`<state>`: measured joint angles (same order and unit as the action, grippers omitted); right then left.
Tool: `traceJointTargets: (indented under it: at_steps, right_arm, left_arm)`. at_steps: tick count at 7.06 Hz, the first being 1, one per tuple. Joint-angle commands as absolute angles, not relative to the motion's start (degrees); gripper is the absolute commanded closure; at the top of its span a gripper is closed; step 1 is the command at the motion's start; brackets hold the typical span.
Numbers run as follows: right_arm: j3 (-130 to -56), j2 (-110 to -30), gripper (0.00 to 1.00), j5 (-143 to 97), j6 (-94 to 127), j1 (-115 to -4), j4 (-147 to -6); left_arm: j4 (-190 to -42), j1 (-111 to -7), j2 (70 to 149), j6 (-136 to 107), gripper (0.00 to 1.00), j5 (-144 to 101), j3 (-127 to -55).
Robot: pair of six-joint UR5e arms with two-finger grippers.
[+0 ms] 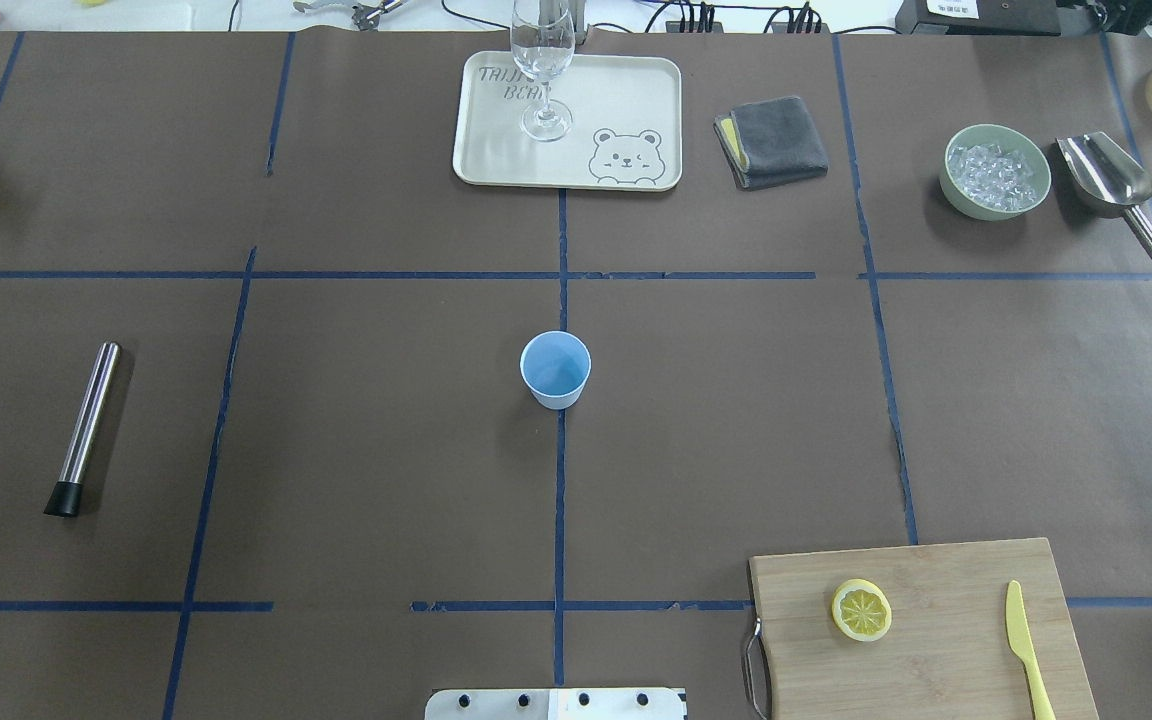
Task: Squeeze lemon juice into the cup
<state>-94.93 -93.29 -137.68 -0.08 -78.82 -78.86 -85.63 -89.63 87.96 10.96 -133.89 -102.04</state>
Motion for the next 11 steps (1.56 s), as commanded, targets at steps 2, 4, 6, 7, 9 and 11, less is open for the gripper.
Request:
traceJointTargets:
  at_steps: [2, 4, 6, 7, 9, 11]
  right_arm:
    - [-99.98, -94.38, 0.0, -137.81, 5.05, -73.0, -74.74]
    - [-103.7, -97.1, 0.0, -137.12, 22.68, -62.89, -63.53]
    - [-113.22, -100.18, 0.0, -129.88, 45.57, -49.31, -57.13]
    - [-118.16, -101.33, 0.0, -124.59, 57.27, -41.65, -57.13]
    - [-123.73, -101.43, 0.0, -112.11, 72.72, -27.04, -57.22]
    - [-124.8, -101.16, 0.0, -101.05, 80.37, -16.75, -57.22]
  left_arm:
    - [-85.61, -89.47, 87.54, 11.07, 0.0, -133.77, -102.13]
    - [-86.39, -89.47, 88.32, 11.07, 0.0, -134.47, -101.61]
    - [-86.83, -89.47, 88.24, 11.25, 0.0, -134.65, -101.69]
    - [-86.84, -89.47, 88.33, 11.34, 0.0, -134.65, -101.6]
    - [-86.92, -89.47, 88.33, 11.34, 0.0, -134.65, -101.6]
    - [-91.29, -89.39, 88.24, 11.16, 0.0, -134.56, -101.69]
